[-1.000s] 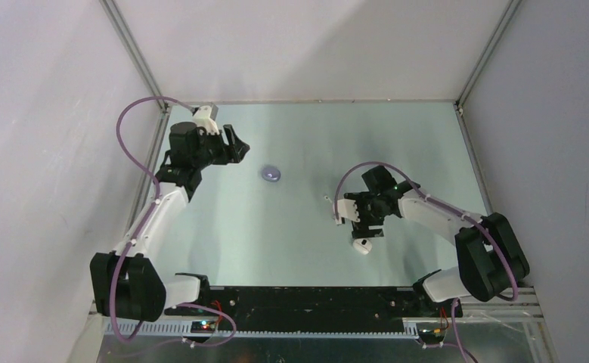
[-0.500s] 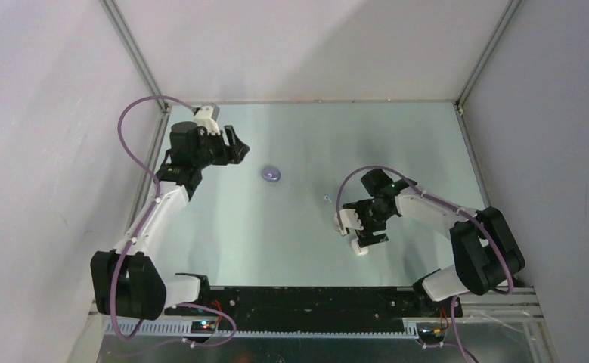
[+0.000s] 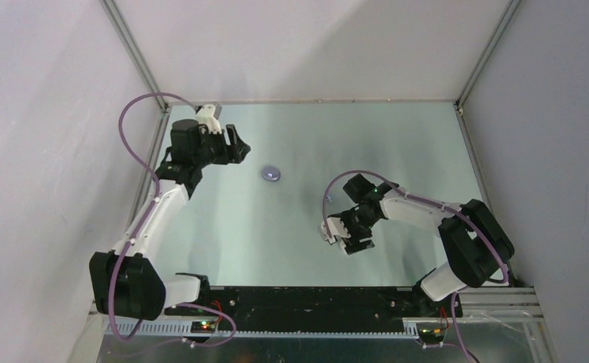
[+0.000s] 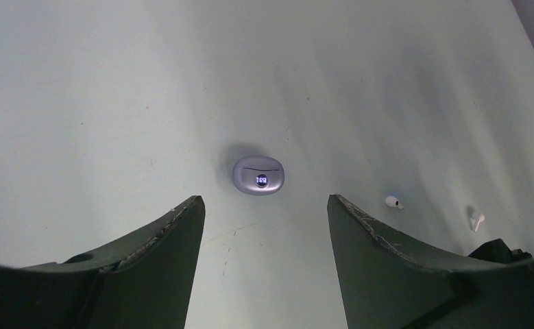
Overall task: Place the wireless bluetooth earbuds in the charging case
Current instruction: Pick up the charging case at the center of the board.
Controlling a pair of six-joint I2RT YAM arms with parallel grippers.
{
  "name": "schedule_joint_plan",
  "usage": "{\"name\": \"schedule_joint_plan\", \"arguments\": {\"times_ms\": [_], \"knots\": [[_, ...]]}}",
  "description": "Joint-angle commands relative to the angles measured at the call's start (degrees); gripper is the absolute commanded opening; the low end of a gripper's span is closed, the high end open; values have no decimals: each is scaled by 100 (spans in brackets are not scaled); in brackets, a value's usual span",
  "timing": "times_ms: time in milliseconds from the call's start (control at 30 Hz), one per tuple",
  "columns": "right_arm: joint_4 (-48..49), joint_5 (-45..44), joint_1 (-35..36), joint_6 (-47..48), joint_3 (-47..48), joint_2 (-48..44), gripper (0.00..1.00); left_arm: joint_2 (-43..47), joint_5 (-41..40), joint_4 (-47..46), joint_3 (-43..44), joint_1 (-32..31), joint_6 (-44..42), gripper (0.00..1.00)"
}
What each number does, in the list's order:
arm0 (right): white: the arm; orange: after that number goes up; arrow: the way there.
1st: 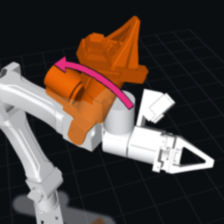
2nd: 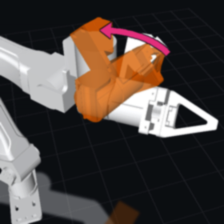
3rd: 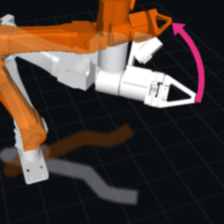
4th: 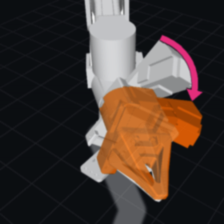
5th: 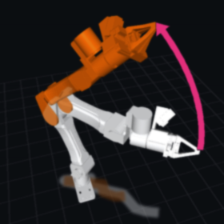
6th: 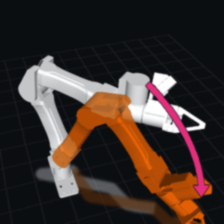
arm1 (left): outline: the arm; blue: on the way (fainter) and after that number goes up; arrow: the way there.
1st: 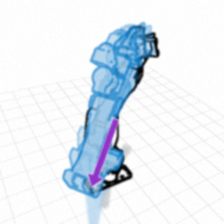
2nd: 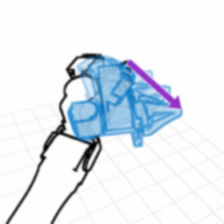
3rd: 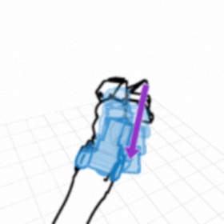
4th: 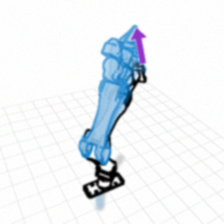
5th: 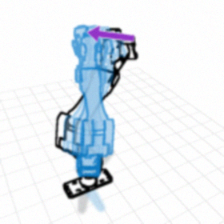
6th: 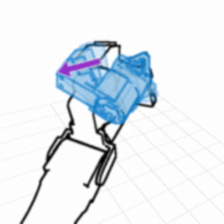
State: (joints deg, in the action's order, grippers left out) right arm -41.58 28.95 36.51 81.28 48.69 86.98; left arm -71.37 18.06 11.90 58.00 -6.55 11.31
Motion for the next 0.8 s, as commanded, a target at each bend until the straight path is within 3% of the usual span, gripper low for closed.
{"name": "schedule_joint_plan", "arguments": {"times_ms": [0,233,500,700,767], "knots": [[-150,137,-22,-220,267,151,75,113,-134,-10,214,-242,-270,72],[-35,-48,-24,-741,291,172,73,118,-114,-36,133,-374,-142,72],[149,56,-70,-1582,238,92,55,-61,-42,-160,163,-379,158,72],[227,71,-137,-1644,237,143,52,-235,15,-216,282,-374,203,72],[262,42,-160,-1699,272,128,47,-303,60,-286,302,-366,294,72]]}}
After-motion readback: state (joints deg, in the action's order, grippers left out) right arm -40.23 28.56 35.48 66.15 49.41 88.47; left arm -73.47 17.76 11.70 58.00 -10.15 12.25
